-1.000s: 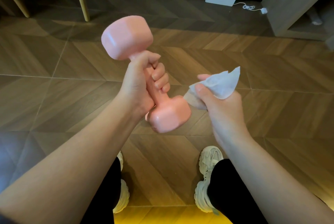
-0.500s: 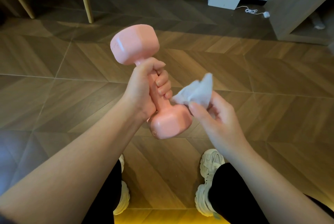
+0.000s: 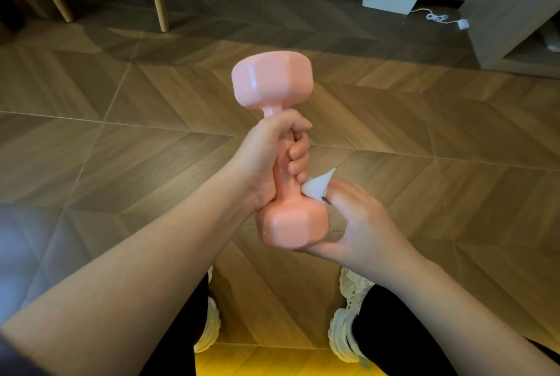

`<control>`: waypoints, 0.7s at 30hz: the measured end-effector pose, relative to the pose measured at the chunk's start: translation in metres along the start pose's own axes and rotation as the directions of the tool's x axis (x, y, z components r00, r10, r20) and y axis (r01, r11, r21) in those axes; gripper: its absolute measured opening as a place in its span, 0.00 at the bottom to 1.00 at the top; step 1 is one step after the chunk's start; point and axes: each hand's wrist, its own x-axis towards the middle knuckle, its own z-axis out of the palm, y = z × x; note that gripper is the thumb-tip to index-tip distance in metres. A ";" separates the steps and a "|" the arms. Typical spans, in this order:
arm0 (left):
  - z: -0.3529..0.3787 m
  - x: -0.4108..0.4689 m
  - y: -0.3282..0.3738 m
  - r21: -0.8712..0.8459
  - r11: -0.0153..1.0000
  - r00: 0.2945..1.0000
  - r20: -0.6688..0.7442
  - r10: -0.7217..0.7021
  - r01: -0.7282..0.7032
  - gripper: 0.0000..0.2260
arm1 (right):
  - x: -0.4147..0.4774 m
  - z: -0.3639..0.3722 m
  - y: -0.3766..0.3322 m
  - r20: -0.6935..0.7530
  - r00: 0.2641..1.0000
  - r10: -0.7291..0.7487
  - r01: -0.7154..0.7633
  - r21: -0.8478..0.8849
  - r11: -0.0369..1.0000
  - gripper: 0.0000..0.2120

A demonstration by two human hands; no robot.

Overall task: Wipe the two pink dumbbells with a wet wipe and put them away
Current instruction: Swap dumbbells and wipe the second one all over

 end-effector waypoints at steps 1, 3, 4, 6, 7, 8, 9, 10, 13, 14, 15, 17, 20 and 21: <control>0.001 -0.001 -0.001 0.013 1.000 1.000 0.013 -0.011 0.011 0.17 | -0.001 0.001 0.000 -0.028 0.999 -0.030 0.028 -0.044 0.999 0.27; 0.002 -0.001 0.000 0.005 1.000 1.000 0.016 -0.011 0.011 0.16 | -0.004 0.002 -0.003 -0.156 0.985 -0.079 0.063 -0.103 0.993 0.28; 0.001 -0.001 0.000 -0.015 1.000 1.000 0.006 -0.001 0.001 0.16 | -0.005 0.003 -0.005 -0.214 0.973 -0.082 0.060 -0.111 0.992 0.29; 0.000 0.000 0.000 -0.046 0.999 1.000 -0.015 0.009 -0.010 0.15 | -0.006 0.003 -0.005 -0.205 0.978 -0.044 0.027 -0.084 0.996 0.30; 0.000 0.000 0.000 -0.046 0.999 1.000 -0.018 0.005 -0.006 0.15 | -0.005 0.003 -0.003 -0.134 0.991 -0.016 0.010 -0.044 0.999 0.29; 0.001 0.001 -0.001 -0.035 0.999 1.000 -0.018 -0.002 0.001 0.15 | -0.003 0.001 -0.001 -0.048 0.999 -0.001 0.001 -0.002 1.000 0.28; 0.001 0.001 -0.002 -0.017 1.000 1.000 -0.016 -0.007 0.007 0.16 | -0.001 0.001 0.002 0.026 1.000 -0.005 0.005 0.018 1.000 0.28; 0.002 0.001 -0.003 0.005 1.000 1.000 -0.015 -0.010 0.010 0.16 | 0.000 0.001 0.004 0.059 0.998 -0.022 0.022 0.001 1.000 0.27; 0.004 0.002 -0.004 0.026 1.000 1.000 -0.024 0.001 0.000 0.16 | 0.000 0.003 0.004 -0.060 0.995 -0.074 0.064 -0.149 0.987 0.26; 0.004 0.003 -0.003 0.012 1.000 0.999 -0.033 0.012 -0.012 0.15 | -0.001 0.003 0.004 -0.110 0.991 -0.076 0.057 -0.164 0.985 0.26; 0.003 0.004 -0.002 -0.006 1.000 0.999 -0.040 0.023 -0.023 0.15 | -0.002 0.003 0.003 -0.124 0.990 -0.070 0.051 -0.149 0.988 0.26; 0.001 0.005 -0.003 -0.034 0.999 0.999 -0.042 0.022 -0.023 0.15 | -0.001 0.002 0.005 -0.028 0.998 -0.052 0.050 -0.072 0.996 0.27; -0.001 0.007 -0.007 -0.017 1.000 1.000 -0.025 0.000 0.000 0.16 | 0.003 0.001 0.007 0.076 0.995 -0.067 0.071 -0.052 0.996 0.28; -0.001 0.009 -0.008 -0.008 1.000 1.000 -0.024 -0.005 0.004 0.15 | 0.004 0.002 0.007 0.035 0.995 -0.090 0.093 -0.110 0.990 0.28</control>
